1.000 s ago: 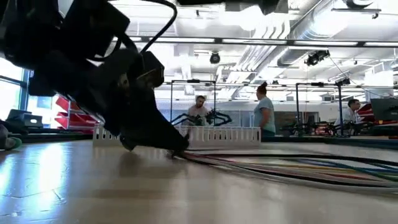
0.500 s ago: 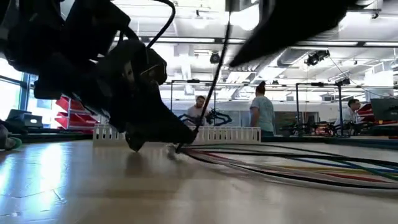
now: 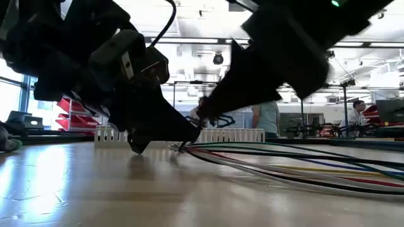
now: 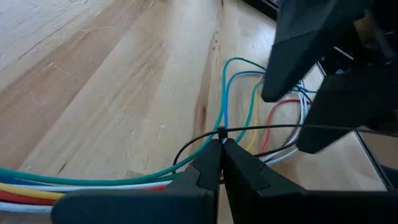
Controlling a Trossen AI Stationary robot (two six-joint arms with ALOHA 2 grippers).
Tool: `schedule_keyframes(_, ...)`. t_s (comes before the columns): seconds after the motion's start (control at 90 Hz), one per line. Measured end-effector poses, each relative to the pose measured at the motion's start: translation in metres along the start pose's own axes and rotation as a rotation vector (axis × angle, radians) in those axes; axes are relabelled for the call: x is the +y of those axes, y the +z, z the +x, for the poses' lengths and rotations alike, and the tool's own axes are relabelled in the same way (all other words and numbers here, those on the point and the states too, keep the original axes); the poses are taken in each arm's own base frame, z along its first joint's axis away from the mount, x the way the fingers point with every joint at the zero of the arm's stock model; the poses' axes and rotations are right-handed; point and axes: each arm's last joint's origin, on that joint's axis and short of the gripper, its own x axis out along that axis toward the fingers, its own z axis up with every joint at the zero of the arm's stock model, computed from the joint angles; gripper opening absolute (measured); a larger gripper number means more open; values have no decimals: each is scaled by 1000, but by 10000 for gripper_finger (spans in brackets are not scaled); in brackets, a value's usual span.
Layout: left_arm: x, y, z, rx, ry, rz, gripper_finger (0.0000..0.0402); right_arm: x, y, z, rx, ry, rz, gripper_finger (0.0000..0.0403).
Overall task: Ziptie cables
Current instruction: Wrap the black zip tie on the cable
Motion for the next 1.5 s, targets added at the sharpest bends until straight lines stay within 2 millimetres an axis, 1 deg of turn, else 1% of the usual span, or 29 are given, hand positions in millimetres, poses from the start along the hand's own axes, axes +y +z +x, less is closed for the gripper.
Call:
schedule_keyframes(0.222,0,0,0,-1,0,5,0,-1,2,2,-4,15,13,75)
schedule_keyframes(0.389,0,0,0,-2,2,6,0,-2,3,4,-6,20,55,14)
schedule_keyframes(0.5,0,0,0,-4,8,36,0,-2,6,5,-27,24,107,3)
schedule_keyframes(0.667,-3,-5,-1,-17,69,104,0,-2,7,6,-23,58,158,0)
schedule_keyframes(0.744,-3,-7,-2,-12,88,125,0,-3,11,2,-30,71,179,0)
schedule_keyframes(0.933,0,-15,1,-10,125,143,0,-14,36,-27,-94,127,209,0)
schedule_keyframes(0.989,1,-16,1,-14,137,147,0,-16,40,-31,-103,144,202,0)
schedule_keyframes(1.178,1,-16,2,-22,140,150,0,-17,41,-32,-103,143,190,0)
schedule_keyframes(1.289,1,-16,2,-20,135,148,0,-14,41,-35,-117,151,125,1)
schedule_keyframes(1.378,0,-16,2,-24,122,139,0,-13,43,-41,-132,191,37,15)
schedule_keyframes(1.433,-1,-15,2,-28,106,129,0,-12,45,-46,-143,212,-5,34)
schedule_keyframes(1.5,-2,-14,2,-41,92,103,0,-13,46,-53,-146,224,-45,66)
